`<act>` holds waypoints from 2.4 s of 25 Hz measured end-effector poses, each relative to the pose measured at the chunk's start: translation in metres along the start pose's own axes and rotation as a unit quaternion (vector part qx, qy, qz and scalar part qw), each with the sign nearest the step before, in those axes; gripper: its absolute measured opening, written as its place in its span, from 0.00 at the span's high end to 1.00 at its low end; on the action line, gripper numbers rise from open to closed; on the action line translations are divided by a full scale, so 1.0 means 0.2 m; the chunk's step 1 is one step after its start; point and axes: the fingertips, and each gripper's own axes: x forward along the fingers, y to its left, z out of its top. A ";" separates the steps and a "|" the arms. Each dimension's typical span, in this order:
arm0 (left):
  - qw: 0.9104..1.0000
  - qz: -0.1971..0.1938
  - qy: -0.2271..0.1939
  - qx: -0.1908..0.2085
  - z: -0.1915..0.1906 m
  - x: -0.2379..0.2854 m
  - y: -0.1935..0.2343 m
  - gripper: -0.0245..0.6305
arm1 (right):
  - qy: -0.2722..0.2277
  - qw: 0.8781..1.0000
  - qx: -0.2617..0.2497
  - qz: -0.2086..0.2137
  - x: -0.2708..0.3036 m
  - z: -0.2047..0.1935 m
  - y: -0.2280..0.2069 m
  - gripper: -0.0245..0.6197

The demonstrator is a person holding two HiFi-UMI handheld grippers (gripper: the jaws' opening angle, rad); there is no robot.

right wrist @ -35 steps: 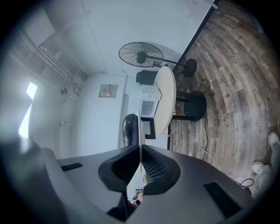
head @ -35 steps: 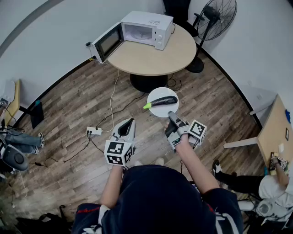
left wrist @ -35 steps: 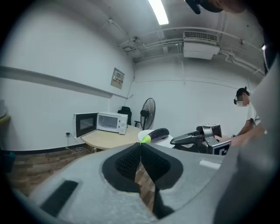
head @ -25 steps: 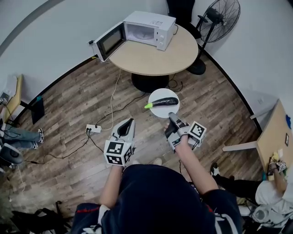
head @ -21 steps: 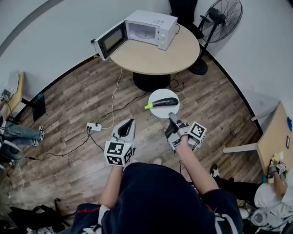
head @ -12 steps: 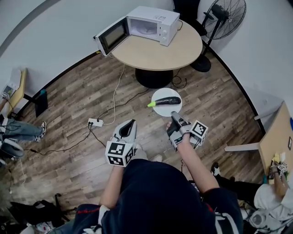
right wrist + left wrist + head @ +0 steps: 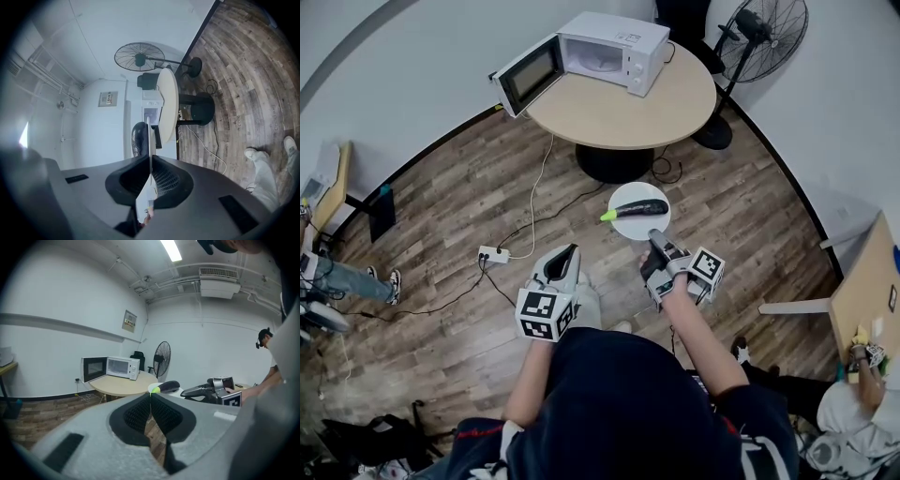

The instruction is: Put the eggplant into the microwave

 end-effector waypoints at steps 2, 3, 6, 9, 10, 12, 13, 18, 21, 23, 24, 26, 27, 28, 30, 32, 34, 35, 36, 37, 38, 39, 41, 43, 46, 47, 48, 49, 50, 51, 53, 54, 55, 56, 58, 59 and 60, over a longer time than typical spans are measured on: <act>1.000 -0.001 0.003 0.000 0.01 0.05 0.05 0.93 | 0.000 1.000 0.000 -0.001 0.07 0.02 0.01 0.93; 1.000 -0.001 0.005 0.000 0.02 0.08 0.08 0.93 | 0.001 1.000 0.000 -0.001 0.10 0.03 0.02 0.93; 1.000 -0.003 0.004 -0.001 0.05 0.16 0.16 0.93 | 0.001 1.000 -0.003 0.000 0.20 0.07 0.05 0.93; 1.000 -0.005 0.004 -0.001 0.09 0.26 0.25 0.93 | 0.000 1.000 -0.001 0.001 0.32 0.12 0.07 0.93; 1.000 -0.006 0.005 -0.001 0.11 0.30 0.27 0.93 | 0.000 1.000 0.000 0.001 0.37 0.13 0.08 0.93; 1.000 -0.008 0.007 -0.003 0.14 0.37 0.33 0.93 | 0.000 1.000 0.003 -0.004 0.45 0.17 0.09 0.93; 1.000 -0.009 0.007 -0.003 0.16 0.41 0.36 0.93 | 0.000 1.000 0.004 -0.006 0.49 0.18 0.10 0.93; 1.000 -0.016 0.013 -0.003 0.24 0.55 0.51 0.93 | -0.002 1.000 0.003 -0.008 0.70 0.24 0.16 0.93; 1.000 -0.016 0.014 -0.006 0.28 0.62 0.62 0.93 | -0.002 1.000 0.003 -0.008 0.83 0.26 0.19 0.93; 1.000 -0.016 0.015 -0.007 0.30 0.65 0.70 0.93 | -0.004 1.000 0.005 -0.009 0.91 0.25 0.20 0.93; 1.000 -0.016 0.015 -0.007 0.31 0.66 0.74 0.93 | -0.005 1.000 0.006 -0.010 0.95 0.25 0.21 0.93; 1.000 -0.017 0.016 -0.008 0.33 0.69 0.82 0.93 | -0.006 1.000 0.005 -0.012 1.04 0.24 0.22 0.93; 1.000 -0.017 0.016 -0.008 0.34 0.70 0.87 0.93 | -0.006 1.000 0.005 -0.012 1.08 0.24 0.22 0.93; 1.000 -0.017 0.017 -0.008 0.35 0.72 0.91 0.93 | -0.006 1.000 0.004 -0.011 1.13 0.23 0.23 0.93; 1.000 -0.018 0.016 -0.010 0.36 0.75 1.00 0.93 | -0.006 1.000 0.003 -0.010 1.21 0.21 0.24 0.93; 1.000 -0.021 0.015 -0.012 0.38 0.78 1.07 0.93 | -0.006 1.000 0.002 -0.012 1.28 0.20 0.25 0.93; 1.000 -0.024 0.014 -0.013 0.38 0.80 1.14 0.93 | -0.009 1.000 0.001 -0.016 1.35 0.19 0.25 0.93; 0.999 -0.026 0.014 -0.014 0.38 0.81 1.17 0.93 | -0.011 1.000 0.001 -0.017 1.38 0.18 0.25 0.93; 0.999 -0.027 0.014 -0.015 0.38 0.82 1.20 0.93 | -0.013 1.000 0.000 -0.018 1.41 0.18 0.25 0.93; 0.999 -0.029 0.014 -0.015 0.38 0.82 1.23 0.93 | -0.014 1.000 0.000 -0.019 1.44 0.17 0.25 0.93; 0.999 -0.030 0.015 -0.016 0.38 0.83 1.26 0.93 | -0.014 1.000 0.000 -0.019 1.46 0.16 0.26 0.93; 0.999 -0.031 0.015 -0.015 0.38 0.84 1.28 0.93 | -0.014 1.000 0.001 -0.018 1.49 0.15 0.26 0.93; 0.999 -0.031 0.015 -0.015 0.39 0.86 1.33 0.93 | -0.013 1.000 0.001 -0.020 1.54 0.14 0.26 0.93; 0.999 -0.031 0.013 -0.017 0.41 0.88 1.37 0.93 | -0.012 1.000 0.003 -0.024 1.58 0.14 0.26 0.93; 0.999 -0.031 0.015 -0.023 0.40 0.89 1.41 0.93 | -0.015 0.999 0.007 -0.030 1.62 0.14 0.26 0.92; 0.999 -0.032 0.017 -0.024 0.40 0.90 1.42 0.93 | -0.017 0.999 0.007 -0.032 1.64 0.15 0.26 0.92; 0.999 -0.032 0.018 -0.024 0.39 0.91 1.43 0.93 | -0.018 0.999 0.006 -0.033 1.65 0.15 0.26 0.93; 0.999 -0.032 0.018 -0.024 0.39 0.91 1.45 0.93 | -0.018 0.999 0.004 -0.034 1.67 0.15 0.26 0.93; 0.999 -0.032 0.019 -0.023 0.39 0.92 1.46 0.93 | -0.017 0.999 0.003 -0.034 1.69 0.16 0.26 0.93; 0.999 -0.031 0.019 -0.023 0.39 0.93 1.47 0.93 | -0.016 0.999 0.002 -0.034 1.71 0.16 0.27 0.93; 0.999 -0.028 0.019 -0.024 0.40 0.95 1.50 0.93 | -0.014 0.999 0.003 -0.033 1.74 0.17 0.27 0.93; 0.999 -0.026 0.018 -0.024 0.41 0.96 1.51 0.93 | -0.013 0.999 0.003 -0.033 1.76 0.18 0.27 0.93; 0.999 -0.025 0.017 -0.024 0.41 0.98 1.53 0.93 | -0.011 0.999 0.003 -0.033 1.78 0.18 0.27 0.93; 0.999 -0.023 0.017 -0.024 0.42 0.99 1.54 0.93 | -0.008 0.999 0.003 -0.033 1.81 0.19 0.28 0.93; 0.999 -0.019 0.016 -0.024 0.44 1.03 1.57 0.93 | -0.004 0.999 0.005 -0.033 1.86 0.21 0.28 0.92; 0.999 -0.018 0.016 -0.024 0.45 1.05 1.58 0.93 | -0.002 0.999 0.006 -0.033 1.89 0.22 0.29 0.92; 0.999 -0.017 0.016 -0.024 0.46 1.07 1.59 0.93 | 0.000 0.999 0.006 -0.033 1.91 0.23 0.29 0.92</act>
